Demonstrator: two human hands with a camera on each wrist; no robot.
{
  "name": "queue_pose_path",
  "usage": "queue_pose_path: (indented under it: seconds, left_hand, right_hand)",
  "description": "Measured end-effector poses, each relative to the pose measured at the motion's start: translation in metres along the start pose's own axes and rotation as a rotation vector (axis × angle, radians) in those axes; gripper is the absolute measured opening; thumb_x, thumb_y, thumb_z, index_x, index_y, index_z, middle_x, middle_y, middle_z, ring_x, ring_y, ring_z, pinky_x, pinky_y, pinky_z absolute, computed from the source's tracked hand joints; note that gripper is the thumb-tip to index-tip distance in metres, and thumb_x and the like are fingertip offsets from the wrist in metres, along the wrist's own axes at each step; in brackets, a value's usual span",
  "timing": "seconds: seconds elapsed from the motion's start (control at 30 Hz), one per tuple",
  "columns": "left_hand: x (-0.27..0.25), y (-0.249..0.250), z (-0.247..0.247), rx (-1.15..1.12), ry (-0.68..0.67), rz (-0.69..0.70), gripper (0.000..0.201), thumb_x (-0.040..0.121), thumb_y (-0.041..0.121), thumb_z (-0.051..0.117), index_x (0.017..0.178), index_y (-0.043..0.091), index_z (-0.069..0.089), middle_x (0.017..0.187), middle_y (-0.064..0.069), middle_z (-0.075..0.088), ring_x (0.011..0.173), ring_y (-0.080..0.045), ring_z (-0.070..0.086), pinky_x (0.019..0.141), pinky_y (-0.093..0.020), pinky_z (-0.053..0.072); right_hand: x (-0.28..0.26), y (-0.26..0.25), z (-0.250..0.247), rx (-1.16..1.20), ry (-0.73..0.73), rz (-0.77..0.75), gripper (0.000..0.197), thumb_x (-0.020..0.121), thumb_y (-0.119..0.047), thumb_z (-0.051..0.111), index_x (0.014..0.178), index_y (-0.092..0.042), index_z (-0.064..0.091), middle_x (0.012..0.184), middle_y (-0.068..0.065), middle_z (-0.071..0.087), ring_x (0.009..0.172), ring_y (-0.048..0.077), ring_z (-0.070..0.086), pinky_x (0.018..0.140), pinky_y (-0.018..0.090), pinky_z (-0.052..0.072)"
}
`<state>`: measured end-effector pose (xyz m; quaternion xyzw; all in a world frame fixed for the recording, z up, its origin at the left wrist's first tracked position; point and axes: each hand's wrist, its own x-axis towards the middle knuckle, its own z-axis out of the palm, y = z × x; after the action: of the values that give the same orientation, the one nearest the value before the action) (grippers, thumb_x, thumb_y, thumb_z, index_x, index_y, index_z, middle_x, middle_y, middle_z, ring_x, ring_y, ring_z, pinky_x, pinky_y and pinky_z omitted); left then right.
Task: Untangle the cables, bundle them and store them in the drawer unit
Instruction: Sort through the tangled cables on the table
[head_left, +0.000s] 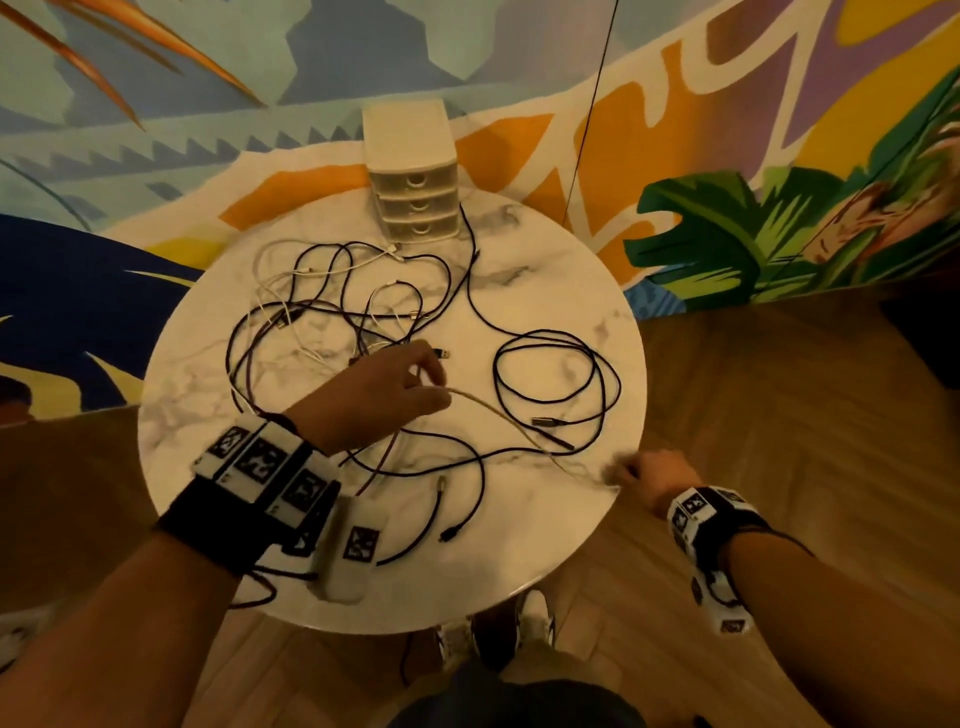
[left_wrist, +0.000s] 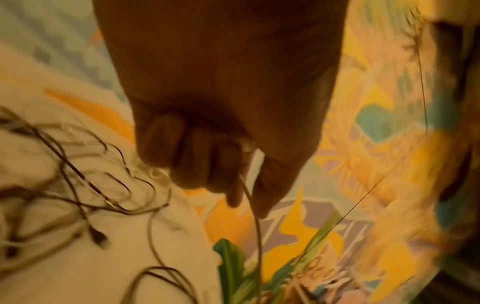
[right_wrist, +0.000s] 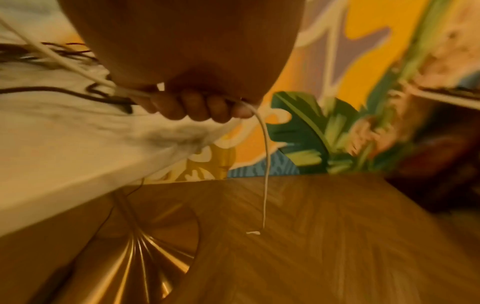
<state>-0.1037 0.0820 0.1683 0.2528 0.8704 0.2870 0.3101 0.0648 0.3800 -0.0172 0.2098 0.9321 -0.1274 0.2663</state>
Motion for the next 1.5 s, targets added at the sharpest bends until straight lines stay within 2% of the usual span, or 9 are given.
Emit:
queue_pose_path:
  seconds: [0.23,0.47,0.57,0.77,0.97,1.13,1.23,1.37,1.5]
  left_hand:
    - [-0.012,0.054,0.007,-0.536,0.013,0.326,0.010,0.085,-0.003,0.057,0.084,0.007,0.057,0.059,-0.006,0.056,0.047,-0.009,0.047,0.043,-0.019,0.037]
    - [0.002,0.086,0.033,-0.814,0.028,0.427,0.012,0.084,0.007,0.054,0.091,0.005,0.063,0.070,-0.011,0.066,0.056,-0.018,0.050,0.051,-0.024,0.042]
    - [0.015,0.113,0.052,-0.607,0.073,0.397,0.011,0.091,0.010,0.054,0.094,0.007,0.064,0.072,-0.009,0.066,0.058,-0.015,0.053,0.051,-0.024,0.044]
    - [0.051,0.161,0.122,-0.125,0.152,0.399,0.008,0.088,0.020,0.062,0.083,0.014,0.063,0.076,0.007,0.059,0.069,-0.001,0.054,0.063,-0.007,0.036]
    - [0.077,0.195,0.174,0.011,0.106,0.357,0.018,0.093,0.024,0.053,0.094,0.012,0.066,0.090,-0.002,0.060,0.082,-0.014,0.057,0.071,-0.027,0.045]
    - [0.087,0.211,0.195,-0.006,0.253,0.377,0.008,0.091,0.020,0.056,0.092,0.017,0.063,0.085,0.004,0.062,0.073,-0.008,0.056,0.068,-0.025,0.048]
    - [0.093,0.219,0.211,0.302,0.319,0.541,0.016,0.086,0.027,0.055,0.091,0.017,0.065,0.088,0.002,0.060,0.086,-0.011,0.045,0.075,-0.025,0.040]
    - [0.104,0.221,0.226,0.280,0.296,0.544,0.024,0.088,0.033,0.051,0.096,0.016,0.067,0.095,0.002,0.060,0.089,0.000,0.030,0.081,-0.022,0.030]
    - [0.113,0.217,0.234,0.286,0.250,0.480,0.021,0.090,0.032,0.055,0.100,0.018,0.066,0.100,0.003,0.060,0.092,-0.001,0.031,0.084,-0.025,0.032]
  right_hand:
    - [-0.009,0.049,-0.011,0.182,0.281,0.448,0.057,0.096,-0.050,0.030,0.078,-0.009,0.065,0.076,0.014,0.061,0.077,0.033,0.061,0.077,0.041,0.053]
    - [-0.014,0.061,0.001,0.424,-0.069,0.396,0.061,0.093,-0.061,0.028,0.112,-0.012,0.060,0.110,0.015,0.064,0.101,0.031,0.059,0.087,0.037,0.047]
    - [-0.010,0.071,0.011,0.363,-0.264,0.303,0.058,0.094,-0.058,0.032,0.133,-0.019,0.051,0.135,0.013,0.053,0.120,0.030,0.051,0.101,0.037,0.040]
    - [-0.014,0.081,-0.036,0.687,-0.038,-0.068,0.017,0.091,-0.010,0.055,0.104,-0.015,0.065,0.110,0.006,0.065,0.099,0.018,0.060,0.088,0.029,0.050]
    - [-0.061,0.069,-0.126,1.061,-0.136,-0.466,0.026,0.088,-0.001,0.058,0.095,-0.026,0.059,0.091,-0.002,0.064,0.076,-0.002,0.060,0.073,0.021,0.052]
    - [-0.060,0.074,-0.144,1.041,-0.196,-0.401,0.011,0.089,-0.002,0.048,0.093,-0.007,0.057,0.075,0.014,0.057,0.064,0.023,0.053,0.058,0.030,0.046]
    - [-0.050,0.085,-0.144,1.010,-0.183,-0.394,0.041,0.092,0.008,0.046,0.072,-0.028,0.039,0.072,-0.012,0.041,0.058,-0.001,0.057,0.055,0.007,0.043]
    - [-0.042,0.099,-0.141,1.041,-0.234,-0.381,0.027,0.079,-0.014,0.070,0.068,-0.022,0.046,0.071,-0.008,0.049,0.065,0.005,0.054,0.061,0.012,0.046]
    - [-0.040,0.105,-0.150,0.917,-0.293,-0.352,0.042,0.092,0.008,0.046,0.071,-0.028,0.038,0.073,-0.012,0.038,0.063,-0.002,0.039,0.054,-0.003,0.037]
